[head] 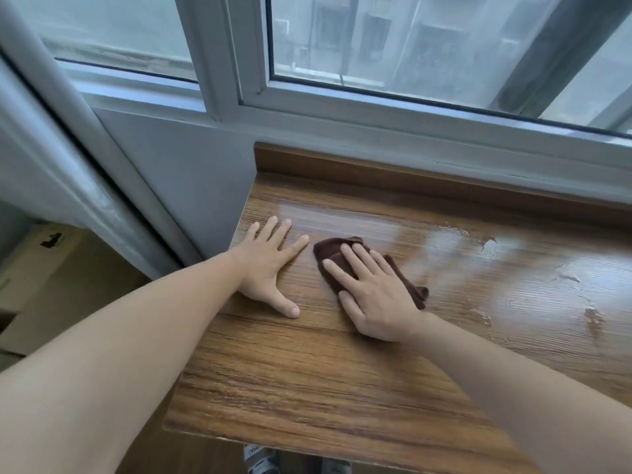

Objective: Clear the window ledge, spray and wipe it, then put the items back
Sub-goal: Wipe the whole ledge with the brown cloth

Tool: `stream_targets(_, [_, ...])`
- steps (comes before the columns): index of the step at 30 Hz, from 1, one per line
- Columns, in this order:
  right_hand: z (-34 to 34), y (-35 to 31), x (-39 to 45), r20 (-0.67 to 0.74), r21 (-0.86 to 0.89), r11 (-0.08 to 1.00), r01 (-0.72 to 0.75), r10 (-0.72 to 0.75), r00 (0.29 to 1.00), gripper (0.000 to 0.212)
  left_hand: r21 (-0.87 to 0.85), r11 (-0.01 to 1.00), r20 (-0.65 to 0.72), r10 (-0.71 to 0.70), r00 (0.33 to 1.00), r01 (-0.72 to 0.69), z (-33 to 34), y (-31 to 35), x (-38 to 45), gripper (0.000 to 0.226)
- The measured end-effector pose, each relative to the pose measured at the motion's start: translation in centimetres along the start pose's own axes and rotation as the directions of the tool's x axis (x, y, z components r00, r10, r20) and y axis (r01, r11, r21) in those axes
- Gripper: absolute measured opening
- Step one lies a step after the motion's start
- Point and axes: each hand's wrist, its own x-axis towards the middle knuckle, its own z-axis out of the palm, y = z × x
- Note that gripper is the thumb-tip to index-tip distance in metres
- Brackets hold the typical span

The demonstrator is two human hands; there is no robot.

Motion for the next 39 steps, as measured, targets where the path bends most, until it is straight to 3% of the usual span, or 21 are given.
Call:
stream_targets(5, [0.3, 0.1, -3.5, 0.098, -0.023, 0.974, 0.224, -0.221, 0.97, 0.062, -0.008, 1.0, -0.006, -0.005, 1.0, 0.005, 0.2, 0.0, 0.1, 0.152])
stream_targets(7, [0.2, 2.1, -0.9, 0.074, -0.039, 0.99, 0.136, -0.132, 0.988, 0.064, -0.019, 1.0, -0.001, 0.005, 1.0, -0.005, 0.2, -0.1, 0.2, 0.151])
stream_targets(10, [-0.4, 5.0, 4.5, -0.012, -0.023, 0.985, -0.171, 0.17, 0.985, 0.064, -0.029, 0.999, 0.002, 0.015, 1.0, -0.015, 0.3, -0.4, 0.3, 0.15])
stream_targets(13, [-0.2, 5.0, 7.3, -0.031, -0.007, 0.961, -0.276, 0.275, 0.961, 0.063, -0.03, 0.999, 0.009, 0.018, 1.0, -0.018, 0.5, -0.5, 0.3, 0.149])
stream_targets(18, [0.4, 2.0, 3.2, -0.073, 0.01, 0.986, -0.169, 0.169, 0.983, 0.062, -0.036, 0.999, -0.013, 0.028, 1.0, -0.029, 0.7, -0.5, 0.3, 0.148])
stream_targets(24, [0.2, -5.4, -7.2, 0.062, 0.046, 0.996, 0.077, -0.08, 0.995, 0.06, -0.026, 1.0, -0.025, 0.005, 1.0, -0.006, 0.6, -0.1, -0.1, 0.149])
stream_targets(28, [0.5, -5.3, -9.6, 0.139, 0.013, 0.965, 0.261, -0.26, 0.955, 0.058, -0.033, 0.999, -0.008, -0.012, 1.0, 0.011, 0.3, -0.1, -0.1, 0.15])
stream_targets(30, [0.6, -3.5, -7.9, 0.113, -0.011, 0.974, 0.228, -0.225, 0.968, 0.059, -0.026, 0.999, -0.004, -0.026, 1.0, 0.026, 0.1, 0.1, 0.1, 0.151])
stream_targets(34, [0.6, -2.0, -3.9, 0.035, 0.0, 1.0, -0.014, 0.014, 0.999, 0.06, -0.015, 0.998, 0.006, -0.056, 0.998, 0.056, -0.2, 0.3, 0.0, 0.151])
stream_targets(39, [1.1, -5.3, -7.1, 0.008, 0.027, 0.998, 0.05, -0.051, 0.999, 0.059, -0.022, 0.997, 0.01, -0.074, 0.997, 0.074, -0.4, 0.2, -0.3, 0.15])
